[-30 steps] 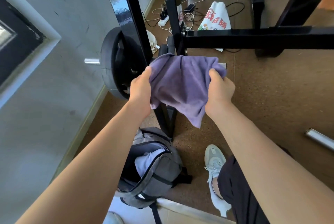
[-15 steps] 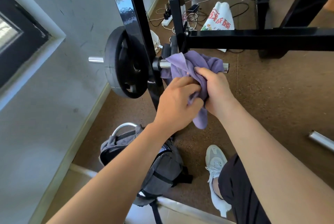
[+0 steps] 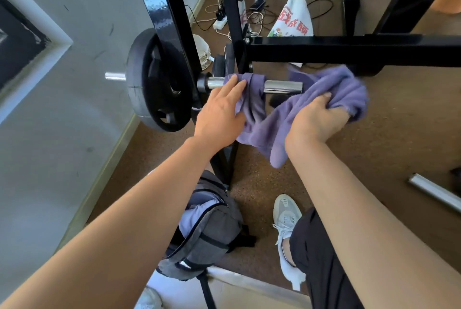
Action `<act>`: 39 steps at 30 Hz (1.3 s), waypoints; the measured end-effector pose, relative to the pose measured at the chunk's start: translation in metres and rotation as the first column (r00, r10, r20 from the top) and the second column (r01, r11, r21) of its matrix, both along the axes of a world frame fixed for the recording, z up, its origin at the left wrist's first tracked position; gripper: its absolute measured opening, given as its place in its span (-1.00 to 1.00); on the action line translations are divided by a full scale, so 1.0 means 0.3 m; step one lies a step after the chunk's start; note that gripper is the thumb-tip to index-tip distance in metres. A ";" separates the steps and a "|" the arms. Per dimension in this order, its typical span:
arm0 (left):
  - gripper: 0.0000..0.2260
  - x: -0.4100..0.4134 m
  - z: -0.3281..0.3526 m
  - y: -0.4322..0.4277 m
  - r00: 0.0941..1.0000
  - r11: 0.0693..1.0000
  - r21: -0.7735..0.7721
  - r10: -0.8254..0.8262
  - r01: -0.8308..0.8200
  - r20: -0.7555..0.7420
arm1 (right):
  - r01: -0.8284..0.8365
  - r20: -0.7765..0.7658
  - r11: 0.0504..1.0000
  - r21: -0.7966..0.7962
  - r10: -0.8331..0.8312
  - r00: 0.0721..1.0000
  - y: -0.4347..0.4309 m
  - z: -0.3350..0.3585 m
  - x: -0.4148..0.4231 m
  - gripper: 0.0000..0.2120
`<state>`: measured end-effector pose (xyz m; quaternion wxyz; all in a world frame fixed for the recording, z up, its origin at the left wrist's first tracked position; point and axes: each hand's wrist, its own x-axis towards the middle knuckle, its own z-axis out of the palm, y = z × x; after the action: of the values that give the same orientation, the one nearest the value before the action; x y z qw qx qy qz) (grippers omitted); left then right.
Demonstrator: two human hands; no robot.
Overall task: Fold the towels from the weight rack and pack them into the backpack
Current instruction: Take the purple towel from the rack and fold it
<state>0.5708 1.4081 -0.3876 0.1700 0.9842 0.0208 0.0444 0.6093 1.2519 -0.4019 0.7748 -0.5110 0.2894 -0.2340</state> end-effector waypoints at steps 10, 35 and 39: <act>-0.67 -0.169 -0.026 -0.008 0.994 0.945 -0.316 0.064 -0.088 -0.084 | -0.551 -0.321 0.813 0.189 0.581 0.748 0.041 -0.077 -0.172 -0.84; -0.92 -1.218 -0.059 -0.030 0.903 0.402 -0.839 0.370 -0.366 -0.216 | -0.686 -0.851 -0.583 -0.434 0.515 0.102 -0.055 -0.039 -0.828 -0.79; -0.90 -1.331 -0.109 -0.067 0.914 0.538 -0.745 0.316 -0.394 -0.254 | -0.664 -0.547 -0.509 -0.548 0.818 -0.175 -0.006 0.009 -0.916 -0.45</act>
<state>0.1714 1.3881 -0.4202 0.5679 0.7856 0.2447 0.0205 0.3346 1.2500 -0.3991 0.3681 -0.7718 -0.4175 0.3074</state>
